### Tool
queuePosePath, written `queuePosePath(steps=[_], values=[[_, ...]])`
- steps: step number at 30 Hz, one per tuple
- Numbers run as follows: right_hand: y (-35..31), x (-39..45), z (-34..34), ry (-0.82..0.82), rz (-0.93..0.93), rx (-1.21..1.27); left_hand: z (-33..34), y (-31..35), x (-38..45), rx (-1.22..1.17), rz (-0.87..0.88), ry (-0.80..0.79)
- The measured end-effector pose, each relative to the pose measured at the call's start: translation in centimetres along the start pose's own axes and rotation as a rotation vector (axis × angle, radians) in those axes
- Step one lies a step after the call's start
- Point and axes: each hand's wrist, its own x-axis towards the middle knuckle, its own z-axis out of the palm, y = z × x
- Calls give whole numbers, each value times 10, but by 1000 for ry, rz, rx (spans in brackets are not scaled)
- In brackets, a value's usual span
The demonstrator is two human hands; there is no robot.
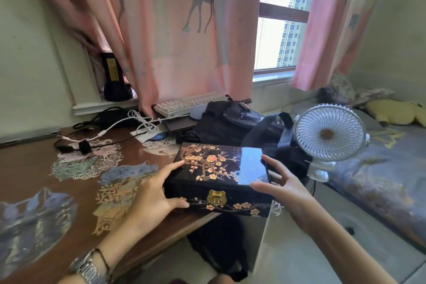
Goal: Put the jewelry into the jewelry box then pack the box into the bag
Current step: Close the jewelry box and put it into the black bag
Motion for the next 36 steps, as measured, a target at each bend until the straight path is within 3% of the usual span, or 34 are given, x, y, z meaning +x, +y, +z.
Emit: queuePosePath(steps=[24, 31, 36], values=[[20, -10, 9, 94, -16, 116, -6, -10, 15, 31, -15, -175], [24, -7, 7, -52, 4, 129, -18, -2, 32, 82, -34, -287], [20, -3, 4, -44, -8, 14, -43, 7, 48, 222, 29, -309]])
